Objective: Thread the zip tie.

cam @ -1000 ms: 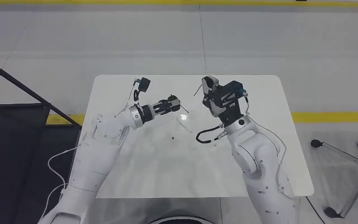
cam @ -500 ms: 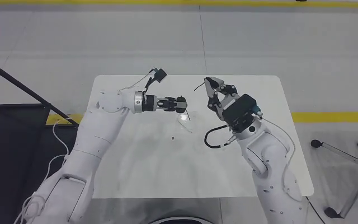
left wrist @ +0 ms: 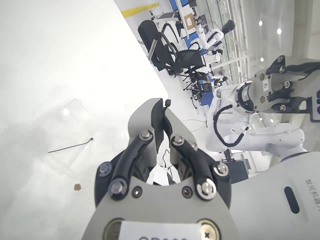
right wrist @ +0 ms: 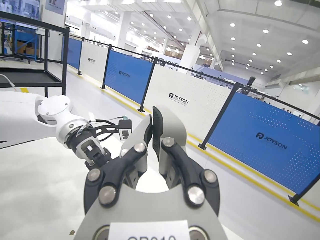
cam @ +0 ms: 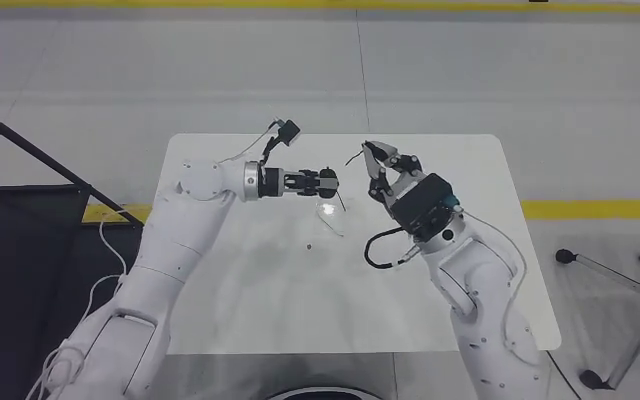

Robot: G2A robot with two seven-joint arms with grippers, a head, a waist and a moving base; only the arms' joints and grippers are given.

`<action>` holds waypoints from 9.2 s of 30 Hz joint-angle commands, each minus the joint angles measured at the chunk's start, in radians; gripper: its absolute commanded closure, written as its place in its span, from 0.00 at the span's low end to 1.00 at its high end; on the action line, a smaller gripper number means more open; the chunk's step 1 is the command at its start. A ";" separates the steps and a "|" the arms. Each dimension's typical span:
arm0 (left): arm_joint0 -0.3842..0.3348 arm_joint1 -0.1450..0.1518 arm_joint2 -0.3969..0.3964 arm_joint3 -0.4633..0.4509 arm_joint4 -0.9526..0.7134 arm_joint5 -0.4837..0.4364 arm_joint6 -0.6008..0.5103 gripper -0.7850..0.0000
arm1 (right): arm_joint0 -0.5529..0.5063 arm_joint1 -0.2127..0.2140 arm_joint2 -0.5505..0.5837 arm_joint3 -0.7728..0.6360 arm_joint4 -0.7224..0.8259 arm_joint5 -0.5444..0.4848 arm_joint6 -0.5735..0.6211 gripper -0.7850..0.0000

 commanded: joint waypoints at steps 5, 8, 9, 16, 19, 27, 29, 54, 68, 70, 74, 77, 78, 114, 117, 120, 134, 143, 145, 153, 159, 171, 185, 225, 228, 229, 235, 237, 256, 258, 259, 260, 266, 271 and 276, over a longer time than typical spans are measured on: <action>-0.042 0.000 0.055 -0.013 -0.061 0.039 -0.066 1.00 | 0.017 0.009 -0.013 0.050 -0.050 -0.038 -0.144 1.00; -0.063 0.001 0.091 -0.014 -0.097 0.056 -0.083 1.00 | 0.019 0.014 -0.011 0.070 -0.070 -0.047 -0.190 1.00; -0.070 0.002 0.102 -0.011 -0.104 0.058 -0.085 1.00 | 0.018 0.015 -0.011 0.076 -0.078 -0.049 -0.200 1.00; -0.106 0.005 0.176 0.014 -0.149 0.049 -0.076 1.00 | 0.023 0.026 -0.007 0.093 -0.136 -0.053 -0.233 1.00; -0.109 0.005 0.181 0.018 -0.154 0.049 -0.076 1.00 | 0.025 0.032 -0.001 0.093 -0.156 -0.071 -0.245 1.00; -0.109 0.005 0.181 0.018 -0.154 0.049 -0.076 1.00 | 0.037 0.046 0.013 0.100 -0.187 -0.095 -0.249 1.00; -0.109 0.005 0.181 0.018 -0.154 0.049 -0.076 1.00 | 0.041 0.048 0.014 0.107 -0.187 -0.098 -0.246 1.00; -0.109 0.005 0.181 0.018 -0.154 0.049 -0.076 1.00 | 0.051 0.076 0.004 0.132 -0.181 -0.109 -0.254 1.00; -0.109 0.005 0.181 0.018 -0.154 0.049 -0.076 1.00 | 0.057 0.088 -0.001 0.143 -0.170 -0.093 -0.260 1.00; -0.109 0.005 0.181 0.018 -0.154 0.049 -0.076 1.00 | 0.054 0.089 0.000 0.139 -0.164 -0.092 -0.265 1.00; -0.109 0.005 0.181 0.018 -0.154 0.049 -0.076 1.00 | 0.049 0.093 0.002 0.133 -0.161 -0.088 -0.266 1.00; -0.109 0.005 0.181 0.018 -0.154 0.049 -0.076 1.00 | 0.048 0.096 0.001 0.131 -0.160 -0.086 -0.264 1.00; -0.109 0.005 0.181 0.018 -0.154 0.049 -0.076 1.00 | 0.048 0.097 0.000 0.131 -0.159 -0.086 -0.263 1.00; -0.109 0.005 0.181 0.018 -0.154 0.049 -0.076 1.00 | 0.049 0.118 -0.032 0.118 -0.147 -0.046 -0.247 1.00; -0.109 0.005 0.181 0.018 -0.154 0.049 -0.076 1.00 | 0.049 0.120 -0.033 0.119 -0.147 -0.045 -0.244 1.00; -0.109 0.005 0.181 0.018 -0.154 0.049 -0.076 1.00 | 0.049 0.122 -0.034 0.122 -0.146 -0.041 -0.244 1.00; -0.109 0.005 0.181 0.018 -0.154 0.049 -0.076 1.00 | 0.052 0.128 -0.041 0.122 -0.148 -0.010 -0.243 1.00; -0.109 0.005 0.181 0.018 -0.154 0.049 -0.076 1.00 | 0.056 0.131 -0.051 0.123 -0.145 -0.011 -0.242 1.00; -0.109 0.005 0.181 0.018 -0.154 0.049 -0.076 1.00 | 0.055 0.132 -0.053 0.121 -0.145 -0.011 -0.244 1.00; -0.109 0.005 0.181 0.018 -0.154 0.049 -0.076 1.00 | 0.052 0.136 -0.052 0.117 -0.148 -0.005 -0.244 1.00; -0.109 0.005 0.181 0.018 -0.154 0.049 -0.076 1.00 | 0.051 0.139 -0.053 0.114 -0.153 -0.002 -0.236 1.00; -0.109 0.005 0.181 0.018 -0.154 0.049 -0.076 1.00 | 0.049 0.148 -0.058 0.106 -0.170 -0.044 -0.244 1.00; -0.058 0.020 0.167 -0.077 -0.106 0.087 -0.035 1.00 | 0.054 0.162 -0.063 0.102 -0.176 -0.133 -0.221 1.00; -0.017 0.048 0.156 -0.171 -0.024 0.067 -0.031 1.00 | 0.038 0.179 -0.065 0.067 -0.265 0.047 -0.152 1.00; -0.018 0.048 0.159 -0.172 -0.024 0.065 -0.035 1.00 | 0.038 0.178 -0.067 0.068 -0.271 0.067 -0.153 1.00; -0.018 0.048 0.161 -0.172 -0.024 0.064 -0.038 1.00 | 0.038 0.178 -0.068 0.069 -0.272 0.071 -0.152 1.00; -0.022 0.048 0.167 -0.170 -0.027 0.063 -0.043 1.00 | 0.043 0.179 -0.075 0.078 -0.280 0.070 -0.150 1.00; -0.025 0.048 0.170 -0.169 -0.029 0.065 -0.042 1.00 | 0.045 0.180 -0.076 0.080 -0.277 0.058 -0.151 1.00; -0.040 0.048 0.175 -0.152 -0.015 0.058 0.009 1.00 | 0.054 0.194 -0.068 0.086 -0.216 -0.093 -0.202 1.00; -0.040 0.048 0.173 -0.151 -0.015 0.053 0.015 1.00 | 0.055 0.195 -0.069 0.087 -0.211 -0.103 -0.202 1.00; -0.041 0.049 0.172 -0.150 -0.014 0.052 0.019 1.00 | 0.056 0.195 -0.070 0.088 -0.209 -0.110 -0.203 1.00; -0.041 0.049 0.171 -0.150 -0.012 0.051 0.022 1.00 | 0.057 0.196 -0.070 0.089 -0.207 -0.114 -0.203 1.00; -0.041 0.050 0.167 -0.147 -0.016 0.049 0.038 1.00 | 0.064 0.199 -0.073 0.094 -0.196 -0.134 -0.209 1.00; -0.042 0.051 0.162 -0.144 -0.018 0.048 0.053 1.00 | 0.068 0.202 -0.077 0.098 -0.193 -0.150 -0.208 1.00; -0.042 0.051 0.162 -0.142 -0.022 0.048 0.059 1.00 | 0.073 0.204 -0.083 0.103 -0.190 -0.157 -0.202 1.00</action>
